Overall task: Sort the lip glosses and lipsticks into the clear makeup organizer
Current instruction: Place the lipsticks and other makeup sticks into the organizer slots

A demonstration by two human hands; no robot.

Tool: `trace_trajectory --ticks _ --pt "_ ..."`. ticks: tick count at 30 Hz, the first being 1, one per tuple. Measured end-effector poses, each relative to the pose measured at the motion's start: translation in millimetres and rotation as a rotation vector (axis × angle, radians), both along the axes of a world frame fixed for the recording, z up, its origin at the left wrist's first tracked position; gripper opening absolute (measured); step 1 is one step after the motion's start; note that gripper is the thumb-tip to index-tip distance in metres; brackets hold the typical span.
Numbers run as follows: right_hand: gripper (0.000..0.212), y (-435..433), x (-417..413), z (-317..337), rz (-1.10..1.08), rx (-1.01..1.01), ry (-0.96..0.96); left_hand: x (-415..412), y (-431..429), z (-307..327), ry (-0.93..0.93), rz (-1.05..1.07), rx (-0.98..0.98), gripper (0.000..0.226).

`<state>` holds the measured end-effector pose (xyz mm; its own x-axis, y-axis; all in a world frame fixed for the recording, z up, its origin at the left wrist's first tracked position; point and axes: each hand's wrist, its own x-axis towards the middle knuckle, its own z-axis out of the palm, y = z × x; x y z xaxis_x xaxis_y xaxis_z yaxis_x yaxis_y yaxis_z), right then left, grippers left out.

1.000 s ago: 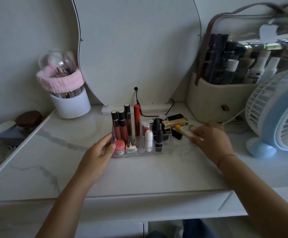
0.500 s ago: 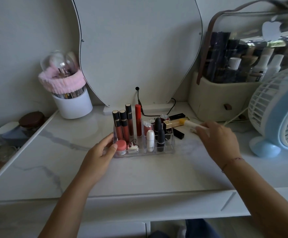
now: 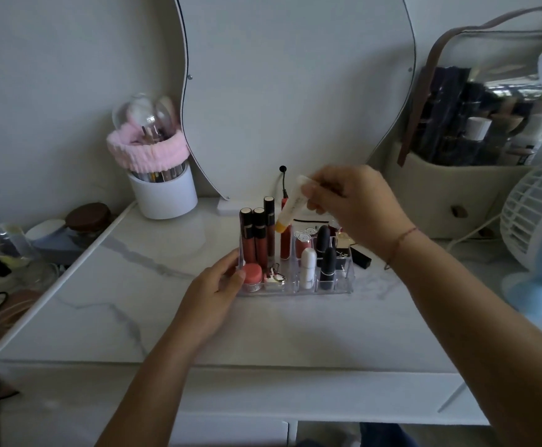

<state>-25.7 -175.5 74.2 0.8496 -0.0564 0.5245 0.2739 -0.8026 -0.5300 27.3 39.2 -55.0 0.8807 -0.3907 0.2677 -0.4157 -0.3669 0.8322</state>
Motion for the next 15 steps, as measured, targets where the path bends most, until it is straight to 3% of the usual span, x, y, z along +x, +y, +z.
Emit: trace_trajectory --ticks 9,15 --pt "0.013 7.3 36.9 -24.1 -0.041 -0.127 0.196 -1.3 0.7 1.9 -0.018 -0.001 -0.018 0.045" --pt "0.015 5.7 44.5 -28.4 -0.069 -0.15 0.202 -0.4 2.4 0.9 -0.028 -0.005 -0.003 0.044"
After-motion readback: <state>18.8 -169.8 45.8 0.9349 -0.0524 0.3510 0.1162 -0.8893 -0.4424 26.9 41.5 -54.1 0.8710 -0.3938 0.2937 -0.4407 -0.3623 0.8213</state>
